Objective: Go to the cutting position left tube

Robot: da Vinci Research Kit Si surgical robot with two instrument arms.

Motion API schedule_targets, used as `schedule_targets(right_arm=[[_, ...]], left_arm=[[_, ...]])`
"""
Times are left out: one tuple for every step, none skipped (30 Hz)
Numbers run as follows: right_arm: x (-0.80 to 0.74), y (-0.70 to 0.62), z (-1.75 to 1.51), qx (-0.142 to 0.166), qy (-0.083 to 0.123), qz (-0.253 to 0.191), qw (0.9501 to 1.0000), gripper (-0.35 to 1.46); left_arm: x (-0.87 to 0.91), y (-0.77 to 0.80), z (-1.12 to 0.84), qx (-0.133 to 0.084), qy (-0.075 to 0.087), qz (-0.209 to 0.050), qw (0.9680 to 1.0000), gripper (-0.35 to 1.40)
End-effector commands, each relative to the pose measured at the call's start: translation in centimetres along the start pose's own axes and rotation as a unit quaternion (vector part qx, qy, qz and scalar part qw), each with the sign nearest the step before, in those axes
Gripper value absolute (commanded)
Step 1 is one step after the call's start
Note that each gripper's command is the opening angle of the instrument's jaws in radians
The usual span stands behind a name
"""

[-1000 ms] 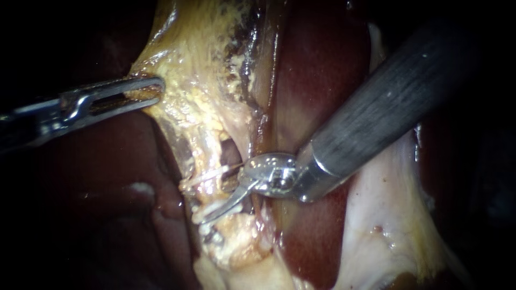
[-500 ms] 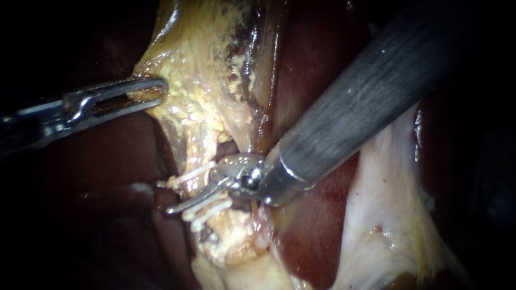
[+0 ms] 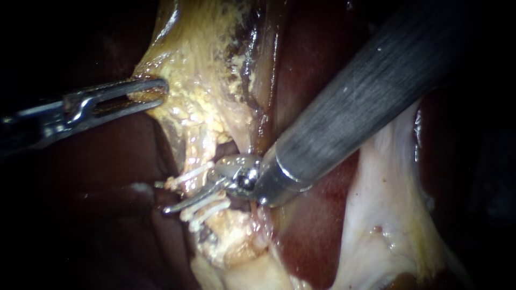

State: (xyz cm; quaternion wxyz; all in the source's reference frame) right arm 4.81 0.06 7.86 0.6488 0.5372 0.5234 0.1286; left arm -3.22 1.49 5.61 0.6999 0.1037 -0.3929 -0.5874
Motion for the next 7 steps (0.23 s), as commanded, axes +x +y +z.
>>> schedule_targets(right_arm=[[0.0, 0.01, -0.01, 0.0, 0.0, 0.0, 1.0, 0.99], [0.0, 0.01, -0.01, 0.0, 0.0, 0.0, 1.0, 0.99], [0.0, 0.01, -0.01, 0.0, 0.0, 0.0, 1.0, 0.99], [0.0, 0.01, -0.01, 0.0, 0.0, 0.0, 1.0, 0.99], [0.0, 0.01, -0.01, 0.0, 0.0, 0.0, 1.0, 0.99], [0.0, 0.01, -0.01, 0.0, 0.0, 0.0, 1.0, 1.01], [0.0, 0.01, -0.01, 0.0, 0.0, 0.0, 1.0, 1.01]], left_arm=[[0.0, 0.0, 0.0, 0.0, 0.0, 0.0, 1.0, -0.35], [0.0, 0.0, 0.0, 0.0, 0.0, 0.0, 1.0, -0.35], [0.0, 0.0, 0.0, 0.0, 0.0, 0.0, 1.0, -0.35], [0.0, 0.0, 0.0, 0.0, 0.0, 0.0, 1.0, -0.35], [0.0, 0.0, 0.0, 0.0, 0.0, 0.0, 1.0, -0.35], [0.0, 0.0, 0.0, 0.0, 0.0, 0.0, 1.0, -0.35], [0.0, 0.0, 0.0, 0.0, 0.0, 0.0, 1.0, -0.35]])
